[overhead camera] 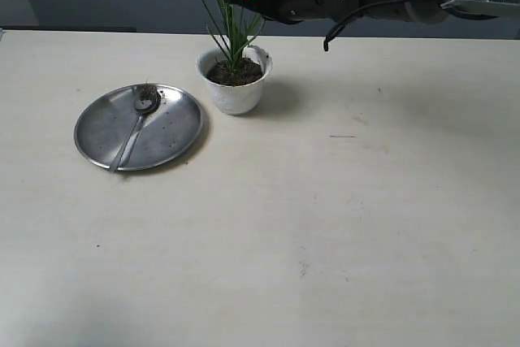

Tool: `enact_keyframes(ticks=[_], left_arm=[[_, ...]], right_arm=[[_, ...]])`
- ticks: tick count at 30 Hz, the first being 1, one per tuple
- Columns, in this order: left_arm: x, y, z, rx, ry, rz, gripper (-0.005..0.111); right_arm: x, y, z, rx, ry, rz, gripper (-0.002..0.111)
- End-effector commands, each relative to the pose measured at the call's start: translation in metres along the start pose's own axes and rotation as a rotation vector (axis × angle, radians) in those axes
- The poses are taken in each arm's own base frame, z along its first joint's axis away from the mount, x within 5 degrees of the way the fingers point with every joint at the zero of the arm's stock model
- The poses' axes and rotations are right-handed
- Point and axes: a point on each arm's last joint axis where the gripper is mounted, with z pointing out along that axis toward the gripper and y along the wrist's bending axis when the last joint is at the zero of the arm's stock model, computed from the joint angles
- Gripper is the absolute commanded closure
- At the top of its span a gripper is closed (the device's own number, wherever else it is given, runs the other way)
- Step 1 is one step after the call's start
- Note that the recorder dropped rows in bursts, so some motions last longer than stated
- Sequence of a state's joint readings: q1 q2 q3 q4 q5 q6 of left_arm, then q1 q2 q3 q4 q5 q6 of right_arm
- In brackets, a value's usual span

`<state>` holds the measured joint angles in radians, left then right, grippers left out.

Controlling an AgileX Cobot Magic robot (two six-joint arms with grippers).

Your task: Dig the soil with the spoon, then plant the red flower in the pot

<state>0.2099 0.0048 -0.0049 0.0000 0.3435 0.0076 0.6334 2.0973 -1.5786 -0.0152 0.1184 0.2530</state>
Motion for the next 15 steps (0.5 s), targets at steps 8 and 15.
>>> enact_keyframes(ticks=[8,15], left_arm=[[0.001,0.000,0.000,0.005,-0.009,0.001,0.106],[0.001,0.000,0.000,0.005,-0.009,0.001,0.106]], right_arm=[[0.042,-0.003,0.009,0.026,0.157,-0.044,0.109],[0.053,-0.006,0.017,0.034,0.187,-0.053,0.109]])
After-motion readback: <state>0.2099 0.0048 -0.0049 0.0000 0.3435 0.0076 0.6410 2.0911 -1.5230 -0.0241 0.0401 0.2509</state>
